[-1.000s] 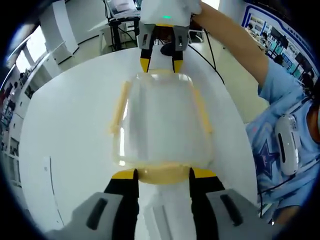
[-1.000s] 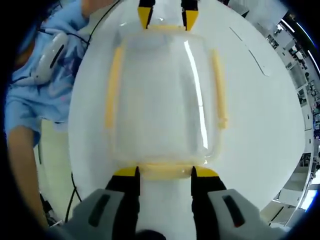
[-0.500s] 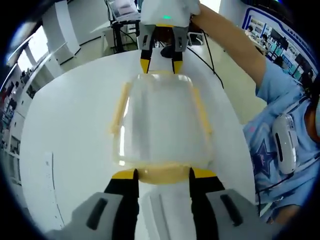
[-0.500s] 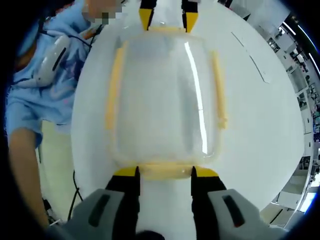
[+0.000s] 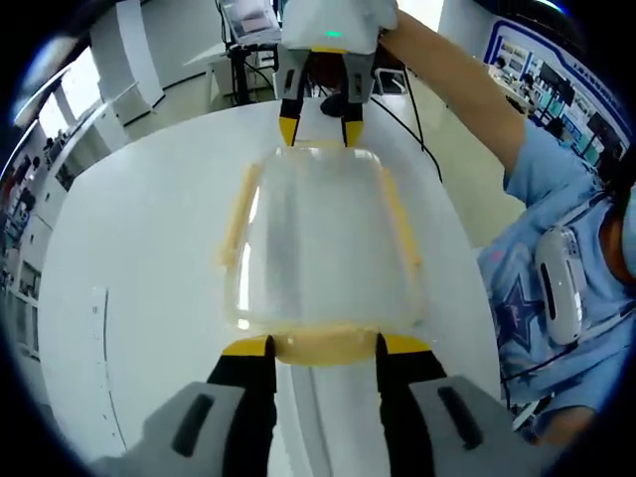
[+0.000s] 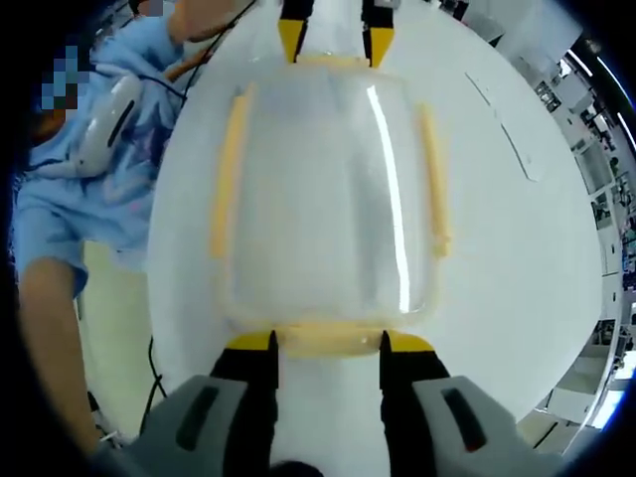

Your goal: Snap each plastic latch of the storage box into its locked position after aligning the lid with the box until every specified latch is closed and the lid sits flush.

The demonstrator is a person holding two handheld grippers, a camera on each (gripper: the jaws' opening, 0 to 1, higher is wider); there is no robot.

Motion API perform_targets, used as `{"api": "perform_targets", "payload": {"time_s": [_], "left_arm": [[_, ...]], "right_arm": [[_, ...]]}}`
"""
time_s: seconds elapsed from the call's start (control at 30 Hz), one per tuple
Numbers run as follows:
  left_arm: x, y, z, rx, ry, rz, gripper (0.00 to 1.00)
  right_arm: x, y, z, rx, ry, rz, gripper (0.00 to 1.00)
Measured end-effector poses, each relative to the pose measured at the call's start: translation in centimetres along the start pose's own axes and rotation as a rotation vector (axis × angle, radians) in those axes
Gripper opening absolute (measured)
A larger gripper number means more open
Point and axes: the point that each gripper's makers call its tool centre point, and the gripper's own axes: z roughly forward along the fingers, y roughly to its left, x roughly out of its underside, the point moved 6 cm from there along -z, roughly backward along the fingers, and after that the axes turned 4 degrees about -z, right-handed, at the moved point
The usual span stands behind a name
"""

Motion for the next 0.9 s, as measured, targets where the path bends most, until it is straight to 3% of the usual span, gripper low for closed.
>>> {"api": "perform_targets", "payload": {"time_s": [0.53,0.9], "left_arm": [[2.4,-0.2,-2.4,-0.014,-0.031,-0.033,0.38],[4.2,-0.4,-2.9,-0.012,-0.036,-0.056,0.38]], "right_arm": [[-3.2,-0.6,-0.4,0.007,-0.010,-0.043,0.38],[-4.9,-0.9,0.1,-0.012,-0.011,-0.058,0.38]]}}
